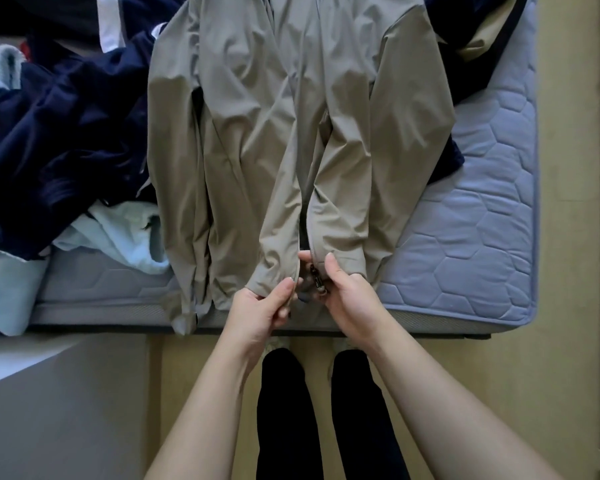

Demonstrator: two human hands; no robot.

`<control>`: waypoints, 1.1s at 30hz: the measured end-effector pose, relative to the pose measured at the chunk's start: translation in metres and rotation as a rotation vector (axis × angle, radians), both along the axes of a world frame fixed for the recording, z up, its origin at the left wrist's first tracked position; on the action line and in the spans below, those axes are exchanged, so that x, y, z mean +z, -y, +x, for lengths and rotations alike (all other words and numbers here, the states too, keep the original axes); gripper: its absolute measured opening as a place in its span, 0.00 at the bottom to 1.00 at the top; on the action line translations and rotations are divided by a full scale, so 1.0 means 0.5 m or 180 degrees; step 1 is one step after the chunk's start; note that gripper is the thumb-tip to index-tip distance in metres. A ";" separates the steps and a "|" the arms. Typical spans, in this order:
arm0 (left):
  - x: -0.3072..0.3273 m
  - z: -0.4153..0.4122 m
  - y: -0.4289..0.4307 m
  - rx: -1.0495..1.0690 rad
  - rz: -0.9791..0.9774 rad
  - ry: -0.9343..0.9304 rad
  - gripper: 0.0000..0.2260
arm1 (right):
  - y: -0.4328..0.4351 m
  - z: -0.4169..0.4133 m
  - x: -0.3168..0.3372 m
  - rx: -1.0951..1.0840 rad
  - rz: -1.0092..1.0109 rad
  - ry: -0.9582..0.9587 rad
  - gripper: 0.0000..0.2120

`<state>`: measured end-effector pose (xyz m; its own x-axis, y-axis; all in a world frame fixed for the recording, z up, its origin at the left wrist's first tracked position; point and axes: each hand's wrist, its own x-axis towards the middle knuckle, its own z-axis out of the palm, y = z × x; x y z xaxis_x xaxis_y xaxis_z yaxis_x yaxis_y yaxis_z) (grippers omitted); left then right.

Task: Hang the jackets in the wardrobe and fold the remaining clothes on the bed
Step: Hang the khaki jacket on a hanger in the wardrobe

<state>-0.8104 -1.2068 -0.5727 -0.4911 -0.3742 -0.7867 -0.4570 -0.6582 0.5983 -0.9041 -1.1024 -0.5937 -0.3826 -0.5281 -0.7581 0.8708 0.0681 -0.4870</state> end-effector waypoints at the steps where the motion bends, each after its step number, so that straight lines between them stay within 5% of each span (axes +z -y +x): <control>1: 0.002 -0.004 -0.001 0.0075 0.0084 -0.0056 0.05 | -0.009 0.000 0.001 0.0036 -0.0017 -0.0012 0.17; 9: 0.032 -0.035 0.001 0.0030 0.0080 -0.0283 0.11 | -0.045 0.000 0.033 -0.0535 0.0231 -0.0100 0.21; 15: 0.046 -0.056 -0.012 0.0505 0.0395 -0.0167 0.03 | -0.039 -0.003 0.051 -0.0858 0.0205 0.0065 0.05; 33: 0.095 -0.086 -0.051 0.1126 -0.0084 -0.0338 0.05 | -0.012 0.024 0.107 -0.1326 -0.0025 0.0447 0.04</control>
<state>-0.8533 -1.1813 -0.5252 -0.4060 -0.5548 -0.7262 -0.1384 -0.7481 0.6489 -0.8919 -1.0962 -0.5402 -0.4579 -0.3564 -0.8144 0.8808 -0.3063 -0.3611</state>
